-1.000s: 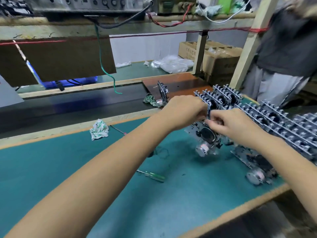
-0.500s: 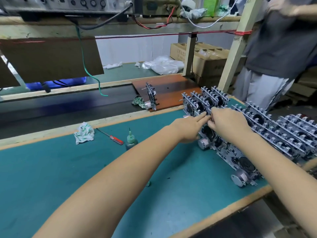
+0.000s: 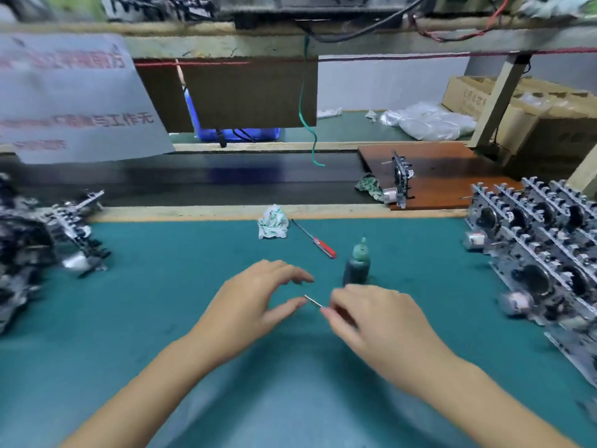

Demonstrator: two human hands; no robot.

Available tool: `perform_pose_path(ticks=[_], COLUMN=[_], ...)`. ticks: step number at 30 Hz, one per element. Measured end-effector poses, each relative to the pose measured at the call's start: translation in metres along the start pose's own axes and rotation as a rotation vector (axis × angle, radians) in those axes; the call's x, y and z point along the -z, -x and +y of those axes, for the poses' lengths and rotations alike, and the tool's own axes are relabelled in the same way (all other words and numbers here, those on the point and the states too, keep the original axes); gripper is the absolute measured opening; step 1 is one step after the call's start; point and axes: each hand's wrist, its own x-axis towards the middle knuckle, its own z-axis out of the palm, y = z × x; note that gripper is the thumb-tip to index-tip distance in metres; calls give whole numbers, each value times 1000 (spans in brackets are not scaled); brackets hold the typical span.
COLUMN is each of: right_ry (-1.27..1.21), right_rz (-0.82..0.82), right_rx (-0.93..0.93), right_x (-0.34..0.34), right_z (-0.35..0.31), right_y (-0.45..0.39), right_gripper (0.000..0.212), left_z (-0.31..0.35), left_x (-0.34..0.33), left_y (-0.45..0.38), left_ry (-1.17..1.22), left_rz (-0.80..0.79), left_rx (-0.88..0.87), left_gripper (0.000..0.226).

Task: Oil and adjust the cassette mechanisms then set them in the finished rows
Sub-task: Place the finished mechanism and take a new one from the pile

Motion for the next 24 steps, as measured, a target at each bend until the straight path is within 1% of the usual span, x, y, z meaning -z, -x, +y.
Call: perform_pose_path(ticks=[2,4,5,7,8,9,11,13,15,17,18,19,21,22,24], right_ry=[12,-10,-42,-131,-170,-194,-217,-184,-49,11,4,0,38,71,124], right_rz=[-56,-64,-65,-75,-84,-91,-99,-48,75,142,133,90,22,8,3], right_rx=[150,283,331,421,462,500,567,653,761,857,899,930,957,961,974], right_x=[-15,-28,-34,-46,-52,-58,-69,-78,-88,-93,-95,-96,-100,-103,-107], right_z=[-27,-57,-72,-107,-125,-144,-180,-219,-252,-281,-293,-305,-323,-329,-337], right_y=[-24,-51,-64,-90,-102,-114,-132,-145,-156,-165,-170,-175,-181,-183,-186], right_gripper=[27,32,33,29,27,27,32,36,35,39,42,45,49,48,40], left_z=[-27,-47,-54,-66,-70,-79,-97,-117,-137,-153,-157,-159,-158,-156,-153], left_x=[19,38,47,71,84,97,123,147,165,178,180,181,175,172,169], left_y=[32,62,75,99,111,123,146,171,194,213,219,224,228,228,227], left_ry=[-6,-40,-66,-167,-246,-325,-486,-685,-781,-742,-712,-681,-637,-629,-584], left_rz=[38,87,112,179,209,238,291,345,394,361,324,287,208,185,206], left_rx=[109,195,228,267,282,283,335,477,707,957,1044,1100,1147,1160,1152], left_gripper=[26,31,31,17,23,34,44,42,44,49,46,42,39,42,47])
